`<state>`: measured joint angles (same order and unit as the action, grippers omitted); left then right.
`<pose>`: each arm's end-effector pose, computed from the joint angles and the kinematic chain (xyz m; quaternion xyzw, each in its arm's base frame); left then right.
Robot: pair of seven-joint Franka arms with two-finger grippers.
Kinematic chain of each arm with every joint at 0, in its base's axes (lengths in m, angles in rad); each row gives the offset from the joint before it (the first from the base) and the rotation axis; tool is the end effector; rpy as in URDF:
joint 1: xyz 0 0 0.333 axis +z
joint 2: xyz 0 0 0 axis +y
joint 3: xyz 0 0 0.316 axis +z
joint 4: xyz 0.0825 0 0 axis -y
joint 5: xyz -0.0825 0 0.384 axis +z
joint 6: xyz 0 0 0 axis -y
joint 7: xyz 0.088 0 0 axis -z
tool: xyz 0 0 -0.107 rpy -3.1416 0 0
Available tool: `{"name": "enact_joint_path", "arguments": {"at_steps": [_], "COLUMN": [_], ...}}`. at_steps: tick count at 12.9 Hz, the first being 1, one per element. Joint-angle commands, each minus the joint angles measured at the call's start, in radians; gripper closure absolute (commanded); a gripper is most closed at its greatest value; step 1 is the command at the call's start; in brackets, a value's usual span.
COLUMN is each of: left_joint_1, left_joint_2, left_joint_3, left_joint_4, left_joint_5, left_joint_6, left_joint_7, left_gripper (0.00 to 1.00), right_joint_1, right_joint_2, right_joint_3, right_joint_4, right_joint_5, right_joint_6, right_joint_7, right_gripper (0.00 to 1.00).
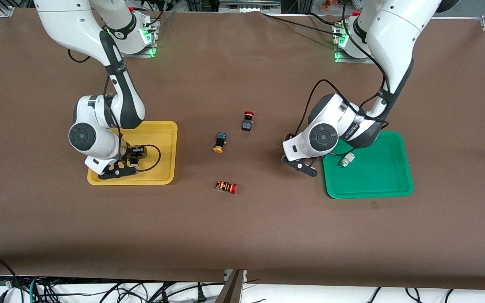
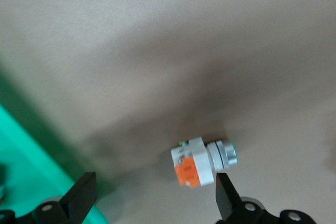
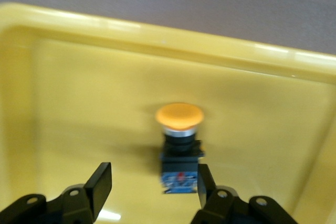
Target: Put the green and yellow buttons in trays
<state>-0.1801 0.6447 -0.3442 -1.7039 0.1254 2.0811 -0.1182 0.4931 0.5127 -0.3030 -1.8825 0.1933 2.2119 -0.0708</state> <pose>0.5731 -0.3025 0.2188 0.9683 -0.2162 -0.1241 0.0159 0.6038 0.1310 0.2335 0.9940 0.0788 -0.0761 0.0066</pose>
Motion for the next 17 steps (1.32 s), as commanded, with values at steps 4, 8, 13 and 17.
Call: {"name": "enact_joint_path", "arguments": {"at_steps": [4,8,13,17], "left_joint_1": [-0.030,-0.050,-0.049,-0.035], "left_joint_2": [-0.005,0.033,0.046,0.000], "left_joint_3": [-0.004,-0.012,-0.012,-0.012], "left_joint_4": [-0.092,-0.092,-0.092,-0.070], "left_joint_5": [0.011,0.011,0.022,0.023], "left_joint_6": [0.103,0.164,0.172,0.082], "left_joint_7": [-0.018,-0.074,-0.072,-0.058], "left_gripper": [0.00,0.00,0.55,0.77], "right_joint_1": [0.038,0.142,0.277,0.279], "right_joint_2": [-0.002,0.085,0.167,0.197], "right_joint_3": [0.148,0.193,0.191,0.193], "right_joint_4": [0.140,0.230,0.223,0.172], "right_joint_5": [0.044,0.046,0.044,0.044], "right_joint_6": [-0.092,-0.028,0.120,0.204], "right_joint_7": [0.302,0.567,0.766,0.770], "right_gripper": [0.22,0.11,0.11,0.13]}}
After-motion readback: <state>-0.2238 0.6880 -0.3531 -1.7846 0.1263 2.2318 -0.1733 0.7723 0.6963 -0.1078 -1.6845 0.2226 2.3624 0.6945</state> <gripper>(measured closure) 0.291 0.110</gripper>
